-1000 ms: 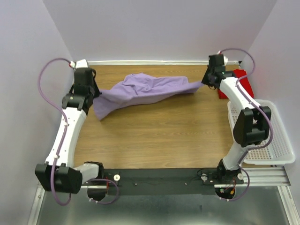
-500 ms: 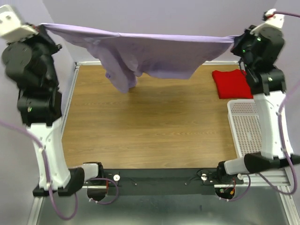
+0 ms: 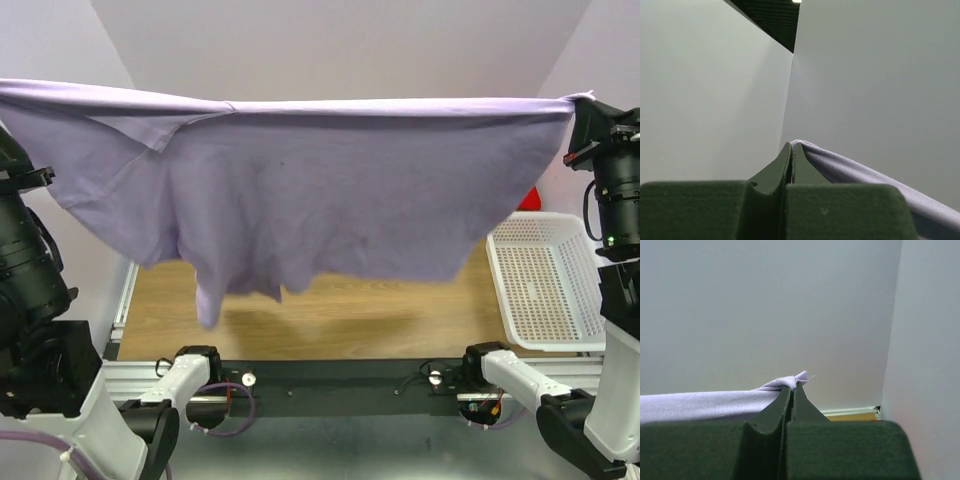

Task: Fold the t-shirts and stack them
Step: Flatten the tshirt out

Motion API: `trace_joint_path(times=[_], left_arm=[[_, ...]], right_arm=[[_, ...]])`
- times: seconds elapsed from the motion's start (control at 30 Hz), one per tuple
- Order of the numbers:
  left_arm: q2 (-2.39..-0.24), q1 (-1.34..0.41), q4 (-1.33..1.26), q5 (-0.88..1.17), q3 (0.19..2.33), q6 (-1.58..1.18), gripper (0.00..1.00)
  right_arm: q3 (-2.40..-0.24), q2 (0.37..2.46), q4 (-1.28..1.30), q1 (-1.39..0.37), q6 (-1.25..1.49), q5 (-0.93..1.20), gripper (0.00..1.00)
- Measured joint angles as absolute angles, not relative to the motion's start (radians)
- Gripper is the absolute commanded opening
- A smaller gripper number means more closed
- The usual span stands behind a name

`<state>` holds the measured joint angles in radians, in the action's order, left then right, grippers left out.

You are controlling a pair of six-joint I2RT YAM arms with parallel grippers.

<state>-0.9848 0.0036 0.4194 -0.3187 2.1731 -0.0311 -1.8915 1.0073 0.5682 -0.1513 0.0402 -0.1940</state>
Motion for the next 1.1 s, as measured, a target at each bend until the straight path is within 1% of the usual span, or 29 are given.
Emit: trace_joint_path(times=[0.1,0.17,0.23,0.33,0.47,0.53,0.6,0.67,0.73,0.77,0.87,0.97,1.1], left_arm=[[-0.982,0.002,0.391,-0.285,2.133,-0.002,0.0],[-0.982,0.001,0.37,-0.235,2.073,0.013,0.0],[-0.993,0.001,0.346,-0.181,1.99,0.024,0.0],[-1.025,0.001,0.3,-0.079,1.81,0.035,0.0],[-1.172,0.001,0.197,0.031,1.582,0.036,0.0],[-1.309,0.001,0.135,0.083,1.484,0.035,0.0],[-1.457,0.001,0.114,0.123,1.421,0.033,0.0],[-1.612,0.001,0.101,0.154,1.415,0.033,0.0],[-1.762,0.001,0.1,0.178,1.445,0.034,0.0],[-1.85,0.001,0.101,0.188,1.477,0.033,0.0],[-2.009,-0.001,0.105,0.215,1.583,0.033,0.0],[-2.11,-0.011,0.104,0.224,1.694,0.033,0.0],[-2.178,-0.022,0.117,0.234,1.823,0.033,0.0]], right_arm=[[-1.873,1.001,0.563,-0.151,0.002,-0.167,0.06],[-1.815,1.004,0.556,-0.15,-0.021,-0.151,0.06],[-1.756,1.016,0.555,-0.149,-0.035,-0.136,0.06],[-1.606,1.069,0.528,-0.148,-0.062,-0.113,0.06],[-1.377,1.193,0.422,-0.143,-0.09,-0.103,0.05],[-1.241,1.301,0.36,-0.142,-0.106,-0.103,0.01],[-1.167,1.386,0.312,-0.142,-0.112,-0.107,0.01],[-1.134,1.53,0.244,-0.142,-0.116,-0.116,0.01],[-1.134,1.615,0.192,-0.142,-0.125,-0.125,0.01],[-1.14,1.672,0.153,-0.142,-0.131,-0.132,0.01],[-1.192,1.802,0.094,-0.14,-0.159,-0.15,0.0],[-1.271,1.917,0.044,-0.13,-0.183,-0.164,0.01],[-1.356,1.996,0.021,-0.114,-0.196,-0.171,0.01]])
